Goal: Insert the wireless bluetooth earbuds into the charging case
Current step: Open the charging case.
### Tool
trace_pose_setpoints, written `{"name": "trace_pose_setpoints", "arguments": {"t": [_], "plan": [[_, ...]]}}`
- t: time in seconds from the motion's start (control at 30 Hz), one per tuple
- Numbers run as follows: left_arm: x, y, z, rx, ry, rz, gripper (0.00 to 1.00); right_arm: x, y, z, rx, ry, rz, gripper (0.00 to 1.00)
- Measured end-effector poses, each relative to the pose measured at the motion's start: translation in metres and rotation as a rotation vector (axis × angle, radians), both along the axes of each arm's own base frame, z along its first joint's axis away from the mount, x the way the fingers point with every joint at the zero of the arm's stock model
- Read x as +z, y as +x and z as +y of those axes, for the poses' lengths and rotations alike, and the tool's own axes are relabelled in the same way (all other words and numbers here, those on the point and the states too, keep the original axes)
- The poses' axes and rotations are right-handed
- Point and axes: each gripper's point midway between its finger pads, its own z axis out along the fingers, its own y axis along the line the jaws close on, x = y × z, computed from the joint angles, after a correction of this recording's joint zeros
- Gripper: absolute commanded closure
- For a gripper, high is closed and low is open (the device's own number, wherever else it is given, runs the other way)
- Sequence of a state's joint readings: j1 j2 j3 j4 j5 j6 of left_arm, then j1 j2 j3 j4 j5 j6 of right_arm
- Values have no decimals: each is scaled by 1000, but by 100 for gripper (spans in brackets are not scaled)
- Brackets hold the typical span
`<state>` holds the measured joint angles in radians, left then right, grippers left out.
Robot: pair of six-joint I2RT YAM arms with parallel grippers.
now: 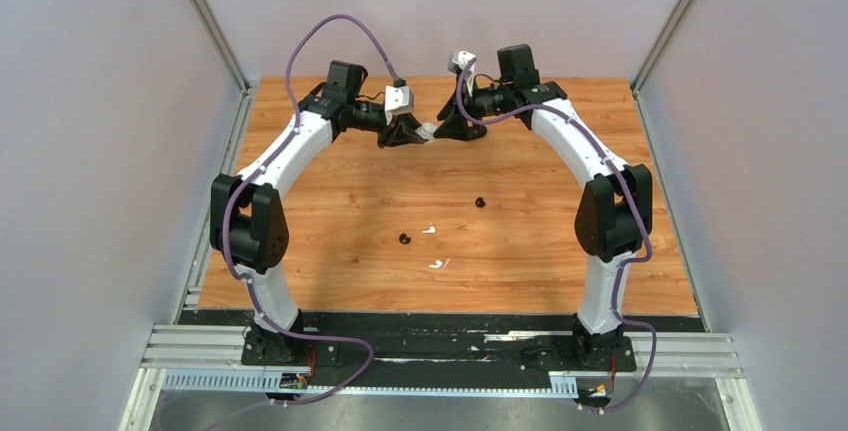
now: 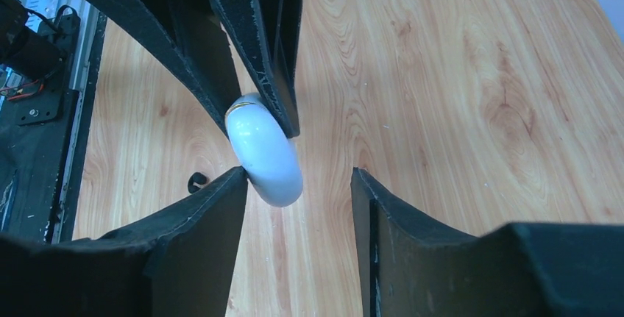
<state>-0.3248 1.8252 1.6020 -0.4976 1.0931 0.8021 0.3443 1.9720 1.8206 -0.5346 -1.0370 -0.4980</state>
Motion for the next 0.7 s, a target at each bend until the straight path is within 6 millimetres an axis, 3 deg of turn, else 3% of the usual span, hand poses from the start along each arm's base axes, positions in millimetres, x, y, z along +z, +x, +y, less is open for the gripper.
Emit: {"name": "trace_pose_setpoints", "arguments": {"t": [0.43, 0.7], "plan": [[5, -3, -5, 22, -27, 83, 100, -3, 14, -8, -66, -15, -5, 55], [7, 2, -8, 69, -76, 168, 100, -6, 16, -8, -75, -17, -9, 67]]}}
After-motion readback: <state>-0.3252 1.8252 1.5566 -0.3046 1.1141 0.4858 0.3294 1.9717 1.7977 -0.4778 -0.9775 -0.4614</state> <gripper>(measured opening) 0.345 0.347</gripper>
